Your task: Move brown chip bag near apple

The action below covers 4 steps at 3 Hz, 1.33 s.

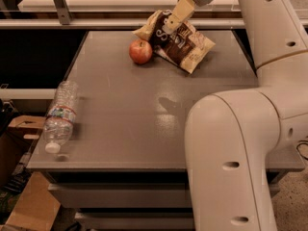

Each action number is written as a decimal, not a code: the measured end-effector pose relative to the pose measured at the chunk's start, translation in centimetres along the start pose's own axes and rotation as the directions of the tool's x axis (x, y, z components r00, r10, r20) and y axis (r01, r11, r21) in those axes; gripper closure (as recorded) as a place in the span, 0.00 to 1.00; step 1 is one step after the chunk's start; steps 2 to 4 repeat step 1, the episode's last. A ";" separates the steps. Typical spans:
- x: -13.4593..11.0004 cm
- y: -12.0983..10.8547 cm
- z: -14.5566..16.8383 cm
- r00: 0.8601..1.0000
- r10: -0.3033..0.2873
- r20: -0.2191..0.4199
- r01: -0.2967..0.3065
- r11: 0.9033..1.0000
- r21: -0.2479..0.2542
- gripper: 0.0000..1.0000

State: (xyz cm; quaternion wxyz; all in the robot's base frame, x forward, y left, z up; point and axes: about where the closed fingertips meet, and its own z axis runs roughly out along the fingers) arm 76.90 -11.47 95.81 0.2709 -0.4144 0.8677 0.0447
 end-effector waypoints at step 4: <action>-0.1 0.1 0.3 1.000 -0.007 0.015 0.007 1.000 -0.016 0.00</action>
Offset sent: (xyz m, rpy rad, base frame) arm 0.0000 0.0000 0.0000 0.0000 0.0000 0.0000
